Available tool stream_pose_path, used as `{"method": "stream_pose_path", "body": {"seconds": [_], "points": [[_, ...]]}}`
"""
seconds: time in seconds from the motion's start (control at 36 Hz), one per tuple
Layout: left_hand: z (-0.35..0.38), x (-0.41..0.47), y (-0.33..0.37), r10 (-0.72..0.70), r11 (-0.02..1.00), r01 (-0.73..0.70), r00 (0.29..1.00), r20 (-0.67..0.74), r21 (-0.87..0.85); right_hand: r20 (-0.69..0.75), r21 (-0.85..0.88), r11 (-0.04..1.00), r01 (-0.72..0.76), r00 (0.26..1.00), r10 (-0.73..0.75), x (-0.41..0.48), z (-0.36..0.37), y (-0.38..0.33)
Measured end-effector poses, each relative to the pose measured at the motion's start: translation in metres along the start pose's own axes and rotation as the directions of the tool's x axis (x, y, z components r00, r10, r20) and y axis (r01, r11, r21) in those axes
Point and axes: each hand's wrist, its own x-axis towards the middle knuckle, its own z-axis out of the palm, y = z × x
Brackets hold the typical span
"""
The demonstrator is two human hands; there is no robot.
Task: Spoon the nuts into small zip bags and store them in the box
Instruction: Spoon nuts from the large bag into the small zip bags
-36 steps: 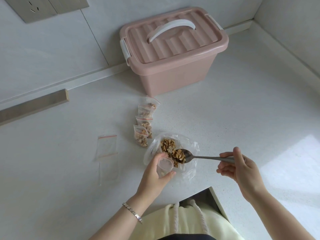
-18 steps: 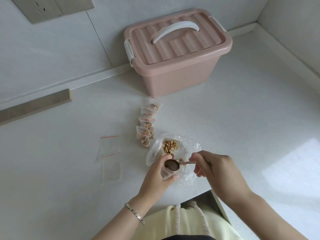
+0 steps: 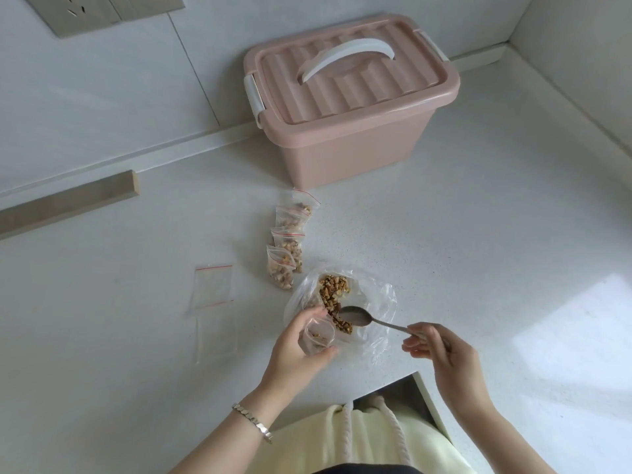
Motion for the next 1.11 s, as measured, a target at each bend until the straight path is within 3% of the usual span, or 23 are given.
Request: {"method": "stream_pose_path", "body": {"seconds": [0.19,0.36,0.56,0.69,0.89,1.11], "points": [[0.001,-0.001,-0.002,0.004,1.000,-0.004,1.000,0.001,0.010,0.024,-0.165,0.983,0.076,0.997,-0.073,0.000,-0.003,0.014],[0.004,0.000,-0.001,-0.009,1.000,0.009,1.000,0.003,-0.004,0.033,-0.137,0.989,0.049,0.998,-0.044,-0.005,0.000,0.019],[0.009,0.000,0.001,-0.020,0.996,0.017,0.999,-0.039,-0.093,0.004,0.160,0.968,-0.194,0.981,0.196,-0.007,0.010,0.029],[0.013,0.001,0.005,-0.025,0.989,0.018,0.999,-0.041,-0.148,0.109,0.271,0.898,-0.346,0.938,0.329,-0.006,0.016,0.030],[0.015,0.003,0.008,-0.026,0.985,0.017,0.998,-0.053,-0.170,0.095,0.385,0.822,-0.420,0.904,0.417,0.002,0.013,0.028],[0.009,-0.003,0.006,0.031,0.999,-0.032,0.996,-0.086,-0.018,0.091,0.447,0.783,-0.433,0.893,0.441,0.011,-0.004,0.026]]}}
